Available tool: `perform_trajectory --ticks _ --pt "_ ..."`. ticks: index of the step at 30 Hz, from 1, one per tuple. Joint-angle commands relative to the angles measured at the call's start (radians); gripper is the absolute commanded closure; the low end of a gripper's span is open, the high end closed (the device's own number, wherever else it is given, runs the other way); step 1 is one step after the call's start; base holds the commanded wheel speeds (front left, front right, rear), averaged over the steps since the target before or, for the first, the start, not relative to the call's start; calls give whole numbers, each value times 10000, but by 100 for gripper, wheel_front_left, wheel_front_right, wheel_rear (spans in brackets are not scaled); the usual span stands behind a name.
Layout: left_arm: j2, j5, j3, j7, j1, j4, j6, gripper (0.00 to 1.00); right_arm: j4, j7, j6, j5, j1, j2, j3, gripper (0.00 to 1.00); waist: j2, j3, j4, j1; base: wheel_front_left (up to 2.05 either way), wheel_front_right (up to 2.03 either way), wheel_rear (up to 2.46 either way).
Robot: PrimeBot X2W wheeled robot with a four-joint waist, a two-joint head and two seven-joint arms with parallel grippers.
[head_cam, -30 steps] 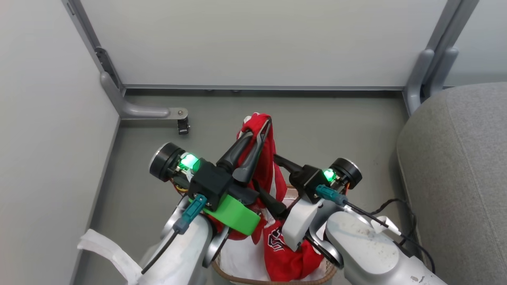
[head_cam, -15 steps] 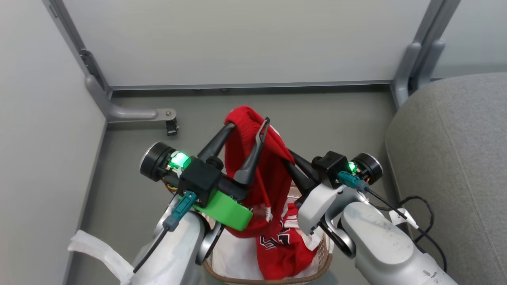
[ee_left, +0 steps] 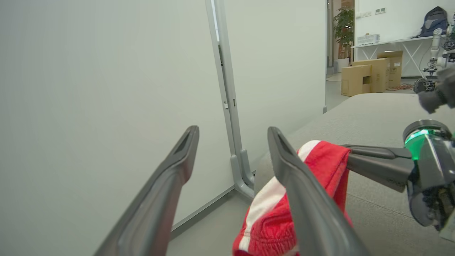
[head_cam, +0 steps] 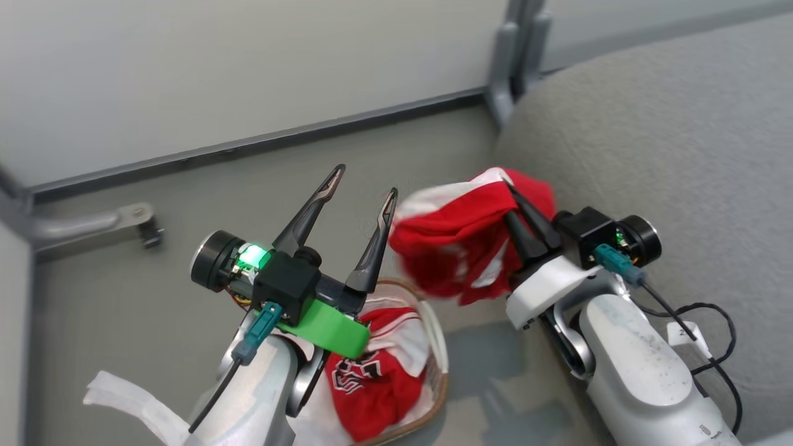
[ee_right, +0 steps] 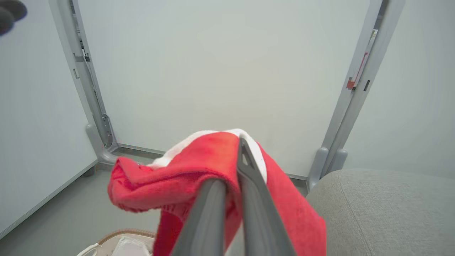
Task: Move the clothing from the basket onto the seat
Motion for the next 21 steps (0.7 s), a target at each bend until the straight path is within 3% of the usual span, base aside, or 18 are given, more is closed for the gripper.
perform_trajectory --ticks 1,11,15,21 --pt "70 38 62 -7 26 -7 -13 0 -184 -21 -14 -72 85 -30 -145 100 -1 567 -1811 0 0 0 0" --pt "203 -9 -128 -6 -182 146 -14 0 -866 -21 -14 -172 -39 -42 -1221 100 -1 1322 -3258 0 0 0 0" --pt "318 -51 -317 -5 -280 230 -15 0 -826 -21 -14 -243 -629 -339 -1582 100 -1 1834 -3343 0 0 0 0" --pt "657 -146 -582 -6 -566 369 -15 0 -510 -21 -14 -723 -2490 -1327 -1815 100 -1 2889 -2989 0 0 0 0"
